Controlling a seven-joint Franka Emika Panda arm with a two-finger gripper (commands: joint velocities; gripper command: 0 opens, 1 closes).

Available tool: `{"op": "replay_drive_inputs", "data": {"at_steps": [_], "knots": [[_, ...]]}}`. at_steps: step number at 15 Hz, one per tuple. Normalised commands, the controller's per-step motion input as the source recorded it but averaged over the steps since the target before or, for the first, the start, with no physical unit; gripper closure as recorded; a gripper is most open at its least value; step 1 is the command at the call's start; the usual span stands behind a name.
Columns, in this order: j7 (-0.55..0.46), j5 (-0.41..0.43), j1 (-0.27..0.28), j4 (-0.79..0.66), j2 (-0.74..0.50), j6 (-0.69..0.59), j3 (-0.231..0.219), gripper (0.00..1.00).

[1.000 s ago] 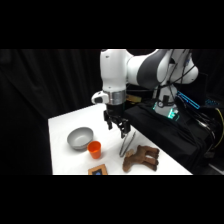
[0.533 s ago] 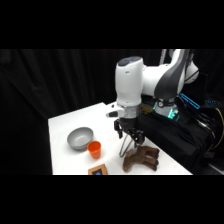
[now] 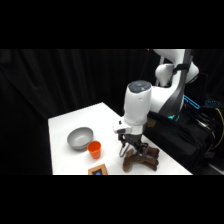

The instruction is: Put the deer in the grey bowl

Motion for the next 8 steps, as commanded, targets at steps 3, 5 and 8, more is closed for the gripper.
{"op": "replay_drive_inputs", "data": {"at_steps": [3, 5, 8], "knots": [[0.13, -0.131, 0.120, -0.02, 0.18, 0.25, -0.095, 0.00], [0.10, -0.083, 0.127, 0.00, 0.17, 0.22, -0.082, 0.00], [0.08, -0.058, 0.124, 0.01, 0.14, 0.18, -0.077, 0.00]]}}
